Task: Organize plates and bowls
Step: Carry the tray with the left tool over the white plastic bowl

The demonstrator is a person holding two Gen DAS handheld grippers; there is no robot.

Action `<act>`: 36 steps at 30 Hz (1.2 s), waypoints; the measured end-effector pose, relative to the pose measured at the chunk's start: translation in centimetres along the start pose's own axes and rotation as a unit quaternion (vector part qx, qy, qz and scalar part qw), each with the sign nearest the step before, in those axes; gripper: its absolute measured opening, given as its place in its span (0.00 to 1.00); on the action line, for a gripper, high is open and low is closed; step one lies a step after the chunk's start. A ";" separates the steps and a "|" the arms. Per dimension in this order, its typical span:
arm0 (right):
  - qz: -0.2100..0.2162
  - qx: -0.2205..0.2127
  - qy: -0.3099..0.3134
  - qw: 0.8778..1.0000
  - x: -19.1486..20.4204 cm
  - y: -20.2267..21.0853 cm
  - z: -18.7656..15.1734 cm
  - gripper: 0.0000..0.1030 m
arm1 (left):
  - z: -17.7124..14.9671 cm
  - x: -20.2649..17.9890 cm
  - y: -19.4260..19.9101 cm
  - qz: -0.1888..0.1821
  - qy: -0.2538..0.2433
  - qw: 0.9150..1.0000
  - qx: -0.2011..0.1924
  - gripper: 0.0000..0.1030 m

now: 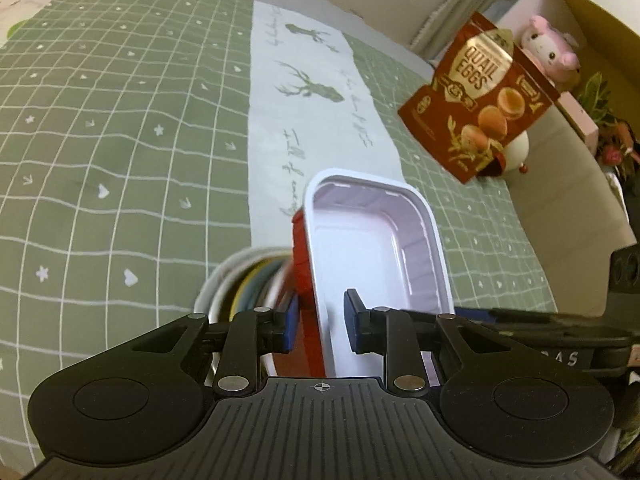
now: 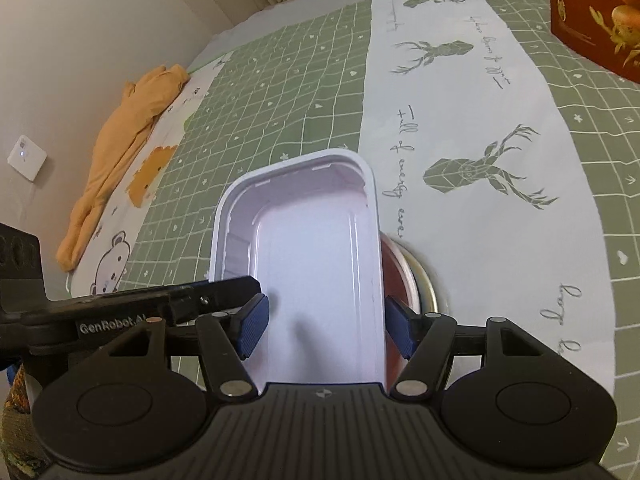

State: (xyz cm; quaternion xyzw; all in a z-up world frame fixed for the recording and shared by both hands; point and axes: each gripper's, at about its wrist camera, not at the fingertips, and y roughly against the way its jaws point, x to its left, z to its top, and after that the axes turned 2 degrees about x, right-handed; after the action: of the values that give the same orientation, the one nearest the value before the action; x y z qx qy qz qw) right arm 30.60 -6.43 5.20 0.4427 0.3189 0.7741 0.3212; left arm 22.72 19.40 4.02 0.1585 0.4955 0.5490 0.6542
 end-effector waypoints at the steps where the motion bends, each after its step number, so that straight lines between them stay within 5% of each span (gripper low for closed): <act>1: 0.003 0.000 -0.002 1.000 -0.1 -0.3 0.3 0.63 | 0.4 0.2 -0.2 0.001 0.001 1.000 -0.001 0.25; 19: 0.032 0.017 -0.033 0.999 -1.7 -4.9 3.5 0.63 | 3.0 2.4 -3.5 -0.021 0.023 0.999 0.012 0.25; 28: 0.040 -0.018 0.003 0.999 -1.2 -1.0 -0.3 0.63 | -0.8 1.4 -0.8 0.002 -0.010 1.000 0.016 0.27; 33: 0.041 -0.030 -0.005 0.999 -0.5 0.4 -1.6 0.65 | -0.6 0.2 0.7 -0.013 -0.006 1.000 0.012 0.29; 36: 0.063 -0.055 0.000 0.996 0.3 2.7 -1.7 0.68 | -0.5 -0.5 2.0 -0.056 0.003 0.998 0.014 0.29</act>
State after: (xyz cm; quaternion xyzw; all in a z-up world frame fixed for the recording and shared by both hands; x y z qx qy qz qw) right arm 28.39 -8.14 6.74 0.4440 0.2472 0.8091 0.2952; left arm 21.27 19.48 5.53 0.1382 0.5131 0.5048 0.6803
